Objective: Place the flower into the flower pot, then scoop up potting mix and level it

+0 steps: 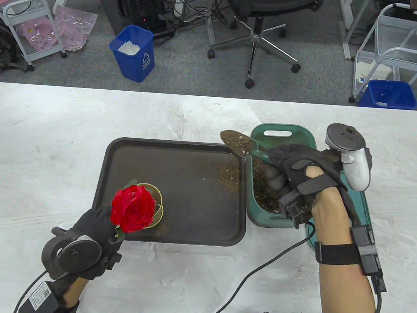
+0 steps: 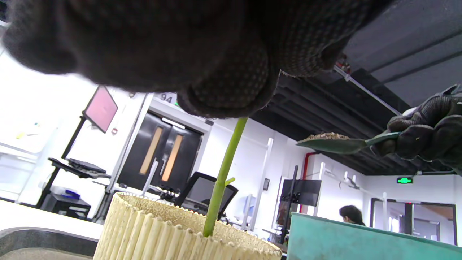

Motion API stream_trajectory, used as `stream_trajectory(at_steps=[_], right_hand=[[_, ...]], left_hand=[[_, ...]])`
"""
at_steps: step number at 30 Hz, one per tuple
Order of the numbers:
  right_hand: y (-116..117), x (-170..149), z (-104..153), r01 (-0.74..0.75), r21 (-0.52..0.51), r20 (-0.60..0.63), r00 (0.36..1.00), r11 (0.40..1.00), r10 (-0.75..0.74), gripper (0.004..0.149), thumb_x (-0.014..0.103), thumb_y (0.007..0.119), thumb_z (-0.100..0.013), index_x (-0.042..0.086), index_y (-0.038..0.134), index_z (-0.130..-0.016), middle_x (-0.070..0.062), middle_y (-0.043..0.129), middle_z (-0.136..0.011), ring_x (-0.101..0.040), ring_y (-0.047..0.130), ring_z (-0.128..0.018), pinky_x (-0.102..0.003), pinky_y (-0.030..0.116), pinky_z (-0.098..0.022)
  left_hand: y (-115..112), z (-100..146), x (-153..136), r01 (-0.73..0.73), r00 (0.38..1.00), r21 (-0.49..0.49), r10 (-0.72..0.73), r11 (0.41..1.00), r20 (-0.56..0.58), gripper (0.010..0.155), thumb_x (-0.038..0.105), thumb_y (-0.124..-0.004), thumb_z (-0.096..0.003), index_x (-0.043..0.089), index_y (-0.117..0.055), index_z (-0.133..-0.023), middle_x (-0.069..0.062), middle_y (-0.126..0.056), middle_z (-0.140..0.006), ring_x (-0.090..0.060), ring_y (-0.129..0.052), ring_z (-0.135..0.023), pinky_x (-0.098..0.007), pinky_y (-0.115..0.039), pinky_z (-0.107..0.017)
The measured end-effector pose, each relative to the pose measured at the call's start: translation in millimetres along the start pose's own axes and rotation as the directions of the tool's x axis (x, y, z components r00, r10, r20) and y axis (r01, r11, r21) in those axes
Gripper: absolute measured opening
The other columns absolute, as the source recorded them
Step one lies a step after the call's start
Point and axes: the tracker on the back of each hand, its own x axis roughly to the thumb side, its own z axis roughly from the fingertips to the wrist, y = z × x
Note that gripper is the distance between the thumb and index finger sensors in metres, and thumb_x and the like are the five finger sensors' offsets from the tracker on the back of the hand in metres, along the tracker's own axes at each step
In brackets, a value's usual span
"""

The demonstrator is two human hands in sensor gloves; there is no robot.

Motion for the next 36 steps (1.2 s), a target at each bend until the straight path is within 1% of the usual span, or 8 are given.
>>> stream_trajectory(at_steps=[7, 16, 19, 22, 30, 36], right_hand=[[63.7, 9.2, -20.8, -0.090, 0.152, 0.043, 0.995, 0.984, 0.085, 0.053, 0.032, 0.074, -0.042, 0.000, 0.074, -0.084, -0.014, 0.099, -0.053, -0.022, 0.108, -0.017, -0.036, 0.096, -0.004], [123.7, 6.1, -50.2, -0.208, 0.267, 0.046, 0.978, 0.941, 0.203, 0.053, 0.032, 0.074, -0.042, 0.001, 0.073, -0.084, -0.014, 0.098, -0.053, -0.022, 0.108, -0.018, -0.036, 0.096, -0.005], [136.8, 4.9, -57.5, -0.265, 0.266, 0.046, 0.964, 0.927, 0.263, 0.052, 0.032, 0.074, -0.042, 0.001, 0.074, -0.084, -0.013, 0.099, -0.054, -0.022, 0.108, -0.018, -0.036, 0.096, -0.005], [149.1, 2.7, -64.6, -0.292, 0.278, 0.033, 0.955, 0.915, 0.295, 0.052, 0.032, 0.074, -0.042, 0.001, 0.073, -0.084, -0.013, 0.098, -0.054, -0.022, 0.108, -0.018, -0.036, 0.096, -0.005], [170.8, -4.1, -73.9, -0.388, 0.287, 0.018, 0.916, 0.876, 0.400, 0.052, 0.032, 0.073, -0.043, 0.002, 0.074, -0.085, -0.013, 0.098, -0.054, -0.023, 0.107, -0.019, -0.037, 0.096, -0.006], [184.8, -1.2, -72.8, -0.524, 0.212, 0.047, 0.848, 0.825, 0.527, 0.052, 0.032, 0.074, -0.042, 0.002, 0.074, -0.085, -0.013, 0.098, -0.055, -0.023, 0.107, -0.019, -0.038, 0.095, -0.007]], left_hand=[[0.4, -0.1, -0.4, -0.002, 1.000, 0.001, 0.002, 1.000, -0.009, 0.043, 0.047, -0.080, -0.0399, 0.020, -0.096, -0.071, -0.001, -0.104, -0.046, -0.015, -0.102, -0.013, -0.038, -0.092, -0.025], [1.7, -1.2, -2.4, -0.002, 1.000, 0.000, 0.002, 1.000, -0.012, 0.043, 0.046, -0.080, -0.0398, 0.021, -0.096, -0.071, -0.001, -0.104, -0.046, -0.015, -0.102, -0.013, -0.038, -0.092, -0.025], [2.0, -1.3, -2.6, 0.000, 1.000, 0.000, 0.000, 1.000, -0.012, 0.043, 0.047, -0.080, -0.0398, 0.021, -0.096, -0.071, -0.001, -0.104, -0.047, -0.015, -0.102, -0.013, -0.038, -0.092, -0.025], [2.2, -1.4, -2.7, 0.001, 1.000, -0.001, -0.001, 1.000, -0.011, 0.043, 0.047, -0.080, -0.0398, 0.021, -0.096, -0.071, -0.001, -0.104, -0.047, -0.015, -0.102, -0.013, -0.038, -0.092, -0.025], [2.4, -1.5, -2.5, 0.004, 1.000, -0.002, -0.004, 1.000, -0.008, 0.043, 0.047, -0.080, -0.0398, 0.020, -0.096, -0.071, -0.001, -0.104, -0.046, -0.015, -0.102, -0.013, -0.038, -0.092, -0.025], [2.4, -1.5, -2.6, 0.003, 1.000, -0.004, -0.003, 1.000, -0.007, 0.043, 0.047, -0.080, -0.0399, 0.021, -0.096, -0.071, -0.001, -0.104, -0.047, -0.015, -0.102, -0.013, -0.038, -0.092, -0.025]])
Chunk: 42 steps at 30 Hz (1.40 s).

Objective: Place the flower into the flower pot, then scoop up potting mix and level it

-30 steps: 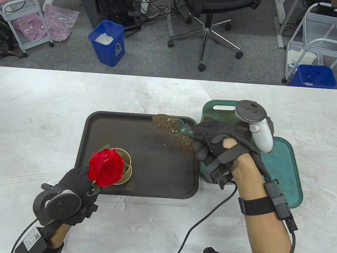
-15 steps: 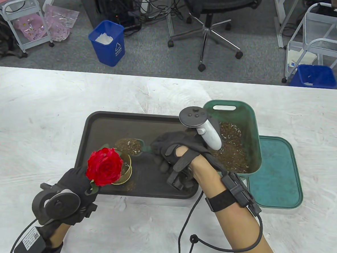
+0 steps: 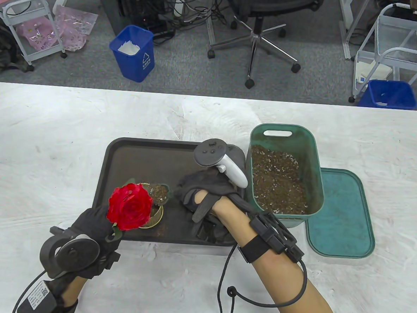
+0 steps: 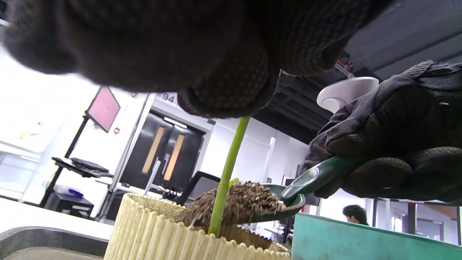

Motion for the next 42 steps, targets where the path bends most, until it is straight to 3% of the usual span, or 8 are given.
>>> stream_trajectory(at_steps=[5, 8, 14, 18, 21, 29, 36, 42], right_hand=[[17.1, 20.9, 6.5, -0.163, -0.079, 0.025, 0.986, 0.983, 0.166, 0.052, 0.032, 0.076, -0.042, 0.003, 0.074, -0.085, -0.014, 0.098, -0.056, -0.025, 0.108, -0.020, -0.039, 0.096, -0.008], [29.7, 38.0, 13.7, -0.298, -0.152, 0.041, 0.951, 0.942, 0.307, 0.052, 0.033, 0.077, -0.042, 0.003, 0.074, -0.085, -0.013, 0.099, -0.056, -0.025, 0.108, -0.021, -0.039, 0.096, -0.008], [50.7, 67.9, 29.6, -0.519, -0.306, 0.043, 0.830, 0.798, 0.556, 0.052, 0.032, 0.080, -0.040, 0.005, 0.075, -0.084, -0.013, 0.099, -0.057, -0.026, 0.108, -0.022, -0.040, 0.096, -0.010], [51.4, 78.9, 40.9, -0.578, -0.379, 0.029, 0.773, 0.723, 0.633, 0.052, 0.033, 0.080, -0.040, 0.006, 0.076, -0.084, -0.012, 0.100, -0.057, -0.026, 0.108, -0.023, -0.041, 0.096, -0.011], [45.1, 78.6, 45.8, -0.575, -0.384, 0.019, 0.778, 0.723, 0.628, 0.052, 0.033, 0.080, -0.040, 0.007, 0.077, -0.084, -0.012, 0.100, -0.057, -0.026, 0.108, -0.023, -0.041, 0.096, -0.011], [-2.5, 62.8, 64.5, -0.535, -0.478, -0.071, 0.814, 0.697, 0.576, 0.051, 0.033, 0.080, -0.040, 0.007, 0.077, -0.084, -0.012, 0.100, -0.056, -0.027, 0.108, -0.023, -0.042, 0.095, -0.011], [-71.4, 30.7, 83.9, -0.490, -0.610, -0.216, 0.859, 0.623, 0.464, 0.051, 0.033, 0.080, -0.040, 0.007, 0.078, -0.084, -0.013, 0.100, -0.056, -0.028, 0.107, -0.023, -0.043, 0.094, -0.012], [-110.1, -8.8, 69.4, -0.534, -0.561, -0.387, 0.844, 0.633, 0.371, 0.051, 0.033, 0.079, -0.040, 0.007, 0.078, -0.084, -0.013, 0.100, -0.057, -0.029, 0.107, -0.024, -0.044, 0.094, -0.013]], left_hand=[[0.0, 0.0, 0.0, -0.001, 1.000, -0.001, 0.001, 1.000, -0.002, 0.043, 0.047, -0.080, -0.0399, 0.021, -0.095, -0.071, -0.001, -0.104, -0.047, -0.015, -0.102, -0.013, -0.038, -0.092, -0.025], [-0.1, 0.0, 0.0, -0.001, 1.000, -0.001, 0.001, 1.000, -0.001, 0.043, 0.047, -0.080, -0.0399, 0.021, -0.096, -0.071, -0.001, -0.104, -0.047, -0.015, -0.102, -0.013, -0.038, -0.092, -0.025], [-0.1, 0.1, 0.1, 0.002, 1.000, -0.001, -0.002, 1.000, 0.002, 0.043, 0.047, -0.080, -0.0398, 0.021, -0.096, -0.071, -0.001, -0.104, -0.047, -0.015, -0.102, -0.013, -0.038, -0.092, -0.025], [-0.3, 0.3, 0.4, 0.001, 1.000, -0.001, -0.001, 1.000, 0.004, 0.043, 0.046, -0.080, -0.0398, 0.021, -0.096, -0.071, -0.002, -0.104, -0.047, -0.015, -0.102, -0.013, -0.038, -0.092, -0.025], [-0.2, 0.2, 0.4, 0.003, 1.000, -0.001, -0.003, 1.000, 0.004, 0.043, 0.046, -0.080, -0.0398, 0.021, -0.096, -0.071, -0.001, -0.104, -0.047, -0.015, -0.102, -0.013, -0.038, -0.092, -0.025], [-0.5, 0.4, 0.8, 0.006, 1.000, -0.001, -0.006, 1.000, 0.006, 0.043, 0.047, -0.080, -0.0397, 0.021, -0.096, -0.071, -0.001, -0.104, -0.046, -0.015, -0.102, -0.013, -0.038, -0.092, -0.025], [-0.9, 0.5, 0.8, 0.002, 1.000, -0.001, -0.002, 1.000, 0.003, 0.043, 0.047, -0.080, -0.0399, 0.021, -0.095, -0.071, -0.001, -0.104, -0.047, -0.015, -0.102, -0.013, -0.038, -0.092, -0.025], [-1.3, 0.7, 1.5, 0.005, 1.000, -0.001, -0.005, 1.000, 0.007, 0.043, 0.047, -0.080, -0.0399, 0.021, -0.095, -0.071, -0.001, -0.104, -0.047, -0.015, -0.102, -0.013, -0.038, -0.092, -0.025]])
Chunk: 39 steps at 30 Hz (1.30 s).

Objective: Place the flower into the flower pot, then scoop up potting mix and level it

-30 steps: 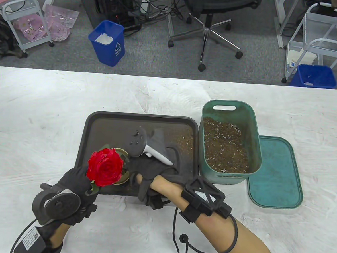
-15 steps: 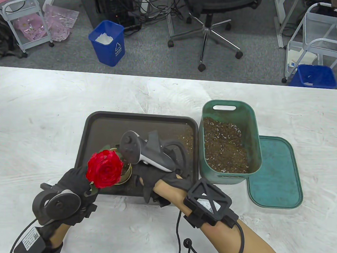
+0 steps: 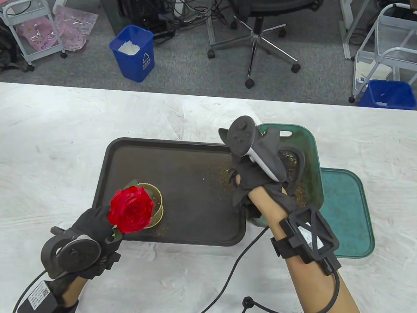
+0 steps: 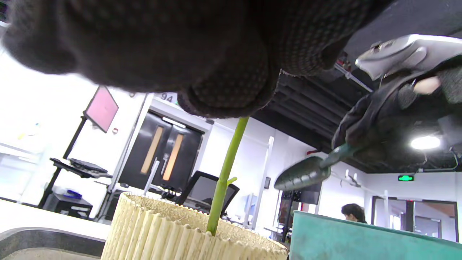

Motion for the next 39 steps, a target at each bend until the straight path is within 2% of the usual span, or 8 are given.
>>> stream_trajectory(at_steps=[6, 10, 14, 18, 23, 29, 36, 39], right_hand=[[23.2, -16.3, -31.1, -0.045, 0.054, -0.101, 0.994, 0.998, 0.050, 0.051, 0.033, 0.079, -0.041, 0.007, 0.078, -0.084, -0.013, 0.099, -0.057, -0.029, 0.107, -0.025, -0.044, 0.094, -0.013], [29.7, -12.6, -41.8, -0.030, 0.083, -0.098, 0.994, 0.996, 0.038, 0.051, 0.033, 0.079, -0.040, 0.008, 0.078, -0.084, -0.013, 0.099, -0.057, -0.029, 0.107, -0.025, -0.044, 0.094, -0.013], [25.1, -13.1, -35.0, 0.026, 0.081, -0.048, 0.999, 0.996, -0.022, 0.050, 0.033, 0.079, -0.040, 0.008, 0.078, -0.084, -0.013, 0.100, -0.056, -0.029, 0.107, -0.024, -0.044, 0.094, -0.013], [14.8, -21.2, -27.3, 0.126, 0.161, -0.053, 0.991, 0.979, -0.119, 0.049, 0.033, 0.079, -0.040, 0.007, 0.079, -0.083, -0.013, 0.100, -0.054, -0.027, 0.106, -0.022, -0.043, 0.093, -0.011], [1.8, -33.9, -28.2, -0.003, 0.170, -0.160, 0.987, 0.985, 0.031, 0.049, 0.034, 0.078, -0.041, 0.008, 0.080, -0.083, -0.011, 0.100, -0.053, -0.025, 0.106, -0.020, -0.041, 0.093, -0.010], [-5.0, -51.7, -35.1, 0.142, 0.236, -0.202, 0.975, 0.961, -0.094, 0.049, 0.032, 0.078, -0.041, 0.007, 0.080, -0.083, -0.013, 0.100, -0.054, -0.027, 0.105, -0.021, -0.042, 0.092, -0.011], [-19.2, -106.6, -46.9, 0.332, 0.316, -0.325, 0.918, 0.889, -0.228, 0.048, 0.032, 0.076, -0.041, 0.008, 0.081, -0.082, -0.012, 0.099, -0.053, -0.027, 0.104, -0.021, -0.043, 0.091, -0.011], [-8.3, -119.2, -54.9, 0.232, 0.308, -0.405, 0.910, 0.923, -0.093, 0.048, 0.031, 0.077, -0.041, 0.007, 0.080, -0.083, -0.013, 0.099, -0.054, -0.028, 0.104, -0.021, -0.043, 0.091, -0.011]], left_hand=[[-0.3, -0.1, -1.5, -0.006, 1.000, 0.001, 0.006, 1.000, -0.013, 0.043, 0.047, -0.080, -0.0400, 0.021, -0.095, -0.071, -0.001, -0.104, -0.047, -0.015, -0.102, -0.013, -0.038, -0.092, -0.025], [0.3, -0.4, -2.5, -0.006, 1.000, 0.001, 0.006, 1.000, -0.022, 0.043, 0.047, -0.080, -0.0400, 0.021, -0.095, -0.071, -0.001, -0.104, -0.047, -0.015, -0.102, -0.013, -0.038, -0.092, -0.025], [1.2, -0.9, -3.9, 0.000, 1.000, 0.002, 0.000, 1.000, -0.025, 0.043, 0.047, -0.080, -0.0399, 0.021, -0.095, -0.071, -0.001, -0.104, -0.047, -0.015, -0.102, -0.013, -0.038, -0.092, -0.025], [1.3, -1.3, -3.9, 0.000, 1.000, 0.000, 0.000, 1.000, -0.019, 0.043, 0.047, -0.080, -0.0398, 0.021, -0.095, -0.071, -0.001, -0.104, -0.047, -0.015, -0.102, -0.013, -0.038, -0.092, -0.025], [1.2, -1.1, -0.3, 0.007, 1.000, -0.001, -0.007, 1.000, -0.006, 0.043, 0.047, -0.080, -0.0398, 0.021, -0.095, -0.071, -0.001, -0.104, -0.047, -0.015, -0.102, -0.013, -0.038, -0.092, -0.025], [1.0, -0.7, 0.9, 0.011, 1.000, 0.000, -0.011, 1.000, -0.003, 0.043, 0.047, -0.080, -0.0398, 0.021, -0.096, -0.071, -0.001, -0.104, -0.046, -0.015, -0.102, -0.013, -0.038, -0.092, -0.025], [1.1, -1.1, -2.0, 0.001, 1.000, -0.001, -0.001, 1.000, -0.013, 0.043, 0.047, -0.080, -0.0399, 0.021, -0.096, -0.071, -0.001, -0.104, -0.047, -0.015, -0.102, -0.013, -0.038, -0.092, -0.025], [0.9, -1.0, -1.5, 0.003, 1.000, 0.000, -0.003, 1.000, -0.013, 0.043, 0.047, -0.080, -0.0399, 0.021, -0.095, -0.071, -0.001, -0.104, -0.047, -0.015, -0.102, -0.013, -0.038, -0.092, -0.025]])
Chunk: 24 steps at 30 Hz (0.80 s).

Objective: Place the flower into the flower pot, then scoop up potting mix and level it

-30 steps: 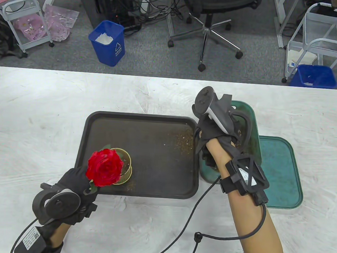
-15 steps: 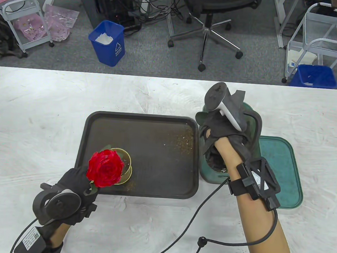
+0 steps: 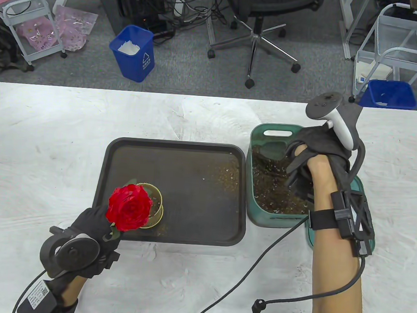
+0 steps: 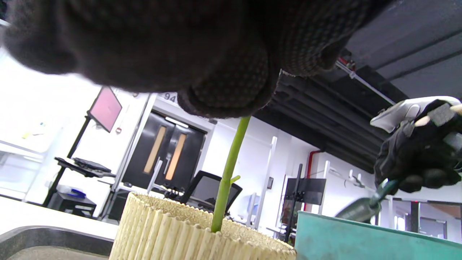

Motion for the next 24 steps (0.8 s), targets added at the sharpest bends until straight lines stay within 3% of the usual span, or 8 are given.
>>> stream_trajectory(at_steps=[3, 8, 16, 24], right_hand=[[12.2, -0.5, -15.7, -0.016, 0.004, -0.039, 0.999, 1.000, 0.016, 0.048, 0.032, 0.076, -0.042, 0.007, 0.079, -0.083, -0.013, 0.099, -0.055, -0.027, 0.105, -0.023, -0.043, 0.092, -0.012], [34.2, 9.2, -43.9, -0.160, -0.077, -0.139, 0.979, 0.984, 0.148, 0.049, 0.033, 0.077, -0.042, 0.008, 0.078, -0.084, -0.013, 0.099, -0.055, -0.027, 0.106, -0.023, -0.042, 0.093, -0.012], [59.6, 19.9, -70.3, -0.248, -0.110, -0.184, 0.957, 0.962, 0.226, 0.049, 0.033, 0.077, -0.041, 0.008, 0.079, -0.084, -0.012, 0.100, -0.055, -0.026, 0.106, -0.022, -0.041, 0.094, -0.011], [72.1, 16.2, -83.8, -0.111, -0.026, -0.142, 0.984, 0.993, 0.107, 0.050, 0.033, 0.077, -0.041, 0.007, 0.078, -0.084, -0.013, 0.099, -0.055, -0.026, 0.106, -0.022, -0.041, 0.093, -0.011]], left_hand=[[-0.4, 0.2, 0.0, -0.002, 1.000, 0.002, 0.002, 1.000, -0.002, 0.043, 0.047, -0.080, -0.0398, 0.021, -0.096, -0.071, -0.001, -0.104, -0.046, -0.015, -0.102, -0.013, -0.038, -0.092, -0.025], [-0.4, 0.2, -2.1, -0.013, 1.000, 0.005, 0.013, 1.000, -0.017, 0.043, 0.047, -0.080, -0.0398, 0.021, -0.096, -0.071, -0.001, -0.104, -0.047, -0.015, -0.102, -0.013, -0.038, -0.092, -0.025], [0.0, -0.4, -5.1, -0.025, 0.999, 0.003, 0.025, 1.000, -0.029, 0.043, 0.047, -0.080, -0.0399, 0.021, -0.095, -0.071, -0.001, -0.104, -0.047, -0.015, -0.102, -0.013, -0.038, -0.092, -0.025], [-0.7, -0.3, -5.3, -0.027, 0.999, 0.003, 0.027, 1.000, -0.027, 0.043, 0.047, -0.080, -0.0400, 0.021, -0.095, -0.071, -0.001, -0.104, -0.047, -0.015, -0.102, -0.013, -0.038, -0.092, -0.025]])
